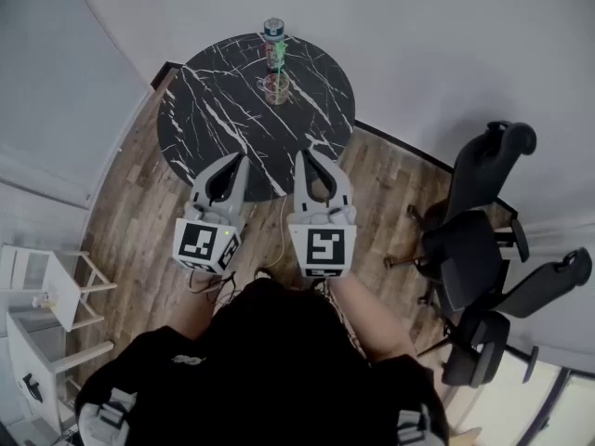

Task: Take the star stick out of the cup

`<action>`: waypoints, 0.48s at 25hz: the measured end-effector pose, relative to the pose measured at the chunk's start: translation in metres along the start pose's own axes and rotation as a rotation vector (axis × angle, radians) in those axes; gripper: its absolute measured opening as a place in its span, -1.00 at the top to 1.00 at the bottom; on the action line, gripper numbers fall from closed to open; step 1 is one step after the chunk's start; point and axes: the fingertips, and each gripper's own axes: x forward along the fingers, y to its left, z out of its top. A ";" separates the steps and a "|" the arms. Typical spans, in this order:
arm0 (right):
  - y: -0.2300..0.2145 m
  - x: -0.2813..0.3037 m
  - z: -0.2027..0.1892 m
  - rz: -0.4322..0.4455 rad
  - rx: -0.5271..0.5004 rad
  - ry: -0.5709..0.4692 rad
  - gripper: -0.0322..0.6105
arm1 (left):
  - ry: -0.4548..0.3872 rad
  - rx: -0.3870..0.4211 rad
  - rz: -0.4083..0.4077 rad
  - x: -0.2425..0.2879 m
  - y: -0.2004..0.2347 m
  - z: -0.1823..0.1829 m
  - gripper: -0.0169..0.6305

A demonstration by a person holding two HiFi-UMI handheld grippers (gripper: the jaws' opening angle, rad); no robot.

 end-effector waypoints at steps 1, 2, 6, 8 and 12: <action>0.005 0.000 -0.002 0.001 0.008 0.008 0.91 | 0.005 0.001 -0.005 -0.004 0.003 -0.001 0.95; 0.010 0.000 -0.005 0.002 0.017 0.015 0.91 | 0.011 0.002 -0.010 -0.008 0.006 -0.001 0.95; 0.019 -0.003 -0.017 -0.008 0.053 0.037 0.91 | 0.036 -0.008 -0.028 -0.020 0.018 -0.011 0.95; 0.017 -0.002 -0.028 -0.021 0.057 0.066 0.91 | 0.051 -0.026 -0.030 -0.023 0.026 -0.021 0.95; 0.015 -0.002 -0.048 -0.017 0.065 0.105 0.91 | 0.097 -0.050 -0.033 -0.025 0.036 -0.042 0.95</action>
